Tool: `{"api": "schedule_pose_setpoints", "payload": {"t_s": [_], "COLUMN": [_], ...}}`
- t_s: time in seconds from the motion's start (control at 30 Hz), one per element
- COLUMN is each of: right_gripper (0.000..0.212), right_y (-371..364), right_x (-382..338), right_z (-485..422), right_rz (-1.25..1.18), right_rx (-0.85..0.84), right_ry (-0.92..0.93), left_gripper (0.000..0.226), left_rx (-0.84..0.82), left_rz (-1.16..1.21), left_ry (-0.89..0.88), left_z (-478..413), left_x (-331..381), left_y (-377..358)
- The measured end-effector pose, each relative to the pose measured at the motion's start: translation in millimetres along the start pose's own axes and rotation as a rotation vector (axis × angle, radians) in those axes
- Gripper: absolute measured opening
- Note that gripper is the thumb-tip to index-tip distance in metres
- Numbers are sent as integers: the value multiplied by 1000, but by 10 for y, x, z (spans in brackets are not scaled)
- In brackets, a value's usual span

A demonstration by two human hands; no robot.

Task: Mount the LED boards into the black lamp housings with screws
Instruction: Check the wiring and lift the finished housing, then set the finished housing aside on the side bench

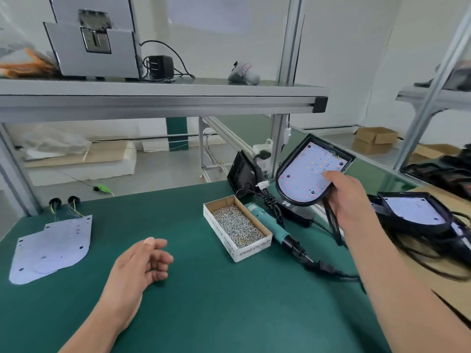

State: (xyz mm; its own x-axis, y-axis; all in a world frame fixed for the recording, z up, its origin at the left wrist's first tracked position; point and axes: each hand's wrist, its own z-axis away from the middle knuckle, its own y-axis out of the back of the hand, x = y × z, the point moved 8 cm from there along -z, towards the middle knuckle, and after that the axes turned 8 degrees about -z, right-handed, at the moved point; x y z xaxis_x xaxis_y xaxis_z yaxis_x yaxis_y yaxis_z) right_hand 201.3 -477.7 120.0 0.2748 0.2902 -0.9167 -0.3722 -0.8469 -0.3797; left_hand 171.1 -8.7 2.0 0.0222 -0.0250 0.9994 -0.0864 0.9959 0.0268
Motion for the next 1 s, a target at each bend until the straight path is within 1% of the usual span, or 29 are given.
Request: {"api": "schedule_pose_setpoints", "payload": {"t_s": [0.1,0.3,0.4,0.47,0.53,0.63,0.7,0.77,0.87,0.9,1.0], "right_gripper": [13,6,11,12,19,35,35,37,52,59,96], "right_y": [339,1010,1370,1590,1820,2113,2213,2307,2409,2426,2427], "right_x": [-226,-564,-714,-810,-881,-963,-1008,-1029,-1006,-1011,-1078], "right_z": [-96,-304,-408,-456,-474,-437,-377,-311,-292,-295,-290], "right_rz": [14,14,29,85,164,335,445,605,695,717,862], "right_rx": [70,196,285,340,421,531,570,615,630,645,703], "right_ry": [63,116,129,133,123,97,101,97,108,111,125], "left_gripper": [37,37,38,38,37,37,37,37,38,38,38], "left_rx": [1,-8,-17,-18,-13,-9,-9,-12,-16,-20,-35], "left_rz": [-2,20,27,27,18,10,12,17,32,36,50], "left_ry": [-5,-20,-25,-22,-19,-15,-13,-12,-7,-5,6], "left_z": [-12,-36,-71,-98,-125,-154,-164,-170,-172,-174,-171], "left_x": [-18,-40,-71,-102,-125,-142,-145,-149,-151,-153,-153], "left_y": [-2,4,9,15,24,30,35,39,44,44,42]}}
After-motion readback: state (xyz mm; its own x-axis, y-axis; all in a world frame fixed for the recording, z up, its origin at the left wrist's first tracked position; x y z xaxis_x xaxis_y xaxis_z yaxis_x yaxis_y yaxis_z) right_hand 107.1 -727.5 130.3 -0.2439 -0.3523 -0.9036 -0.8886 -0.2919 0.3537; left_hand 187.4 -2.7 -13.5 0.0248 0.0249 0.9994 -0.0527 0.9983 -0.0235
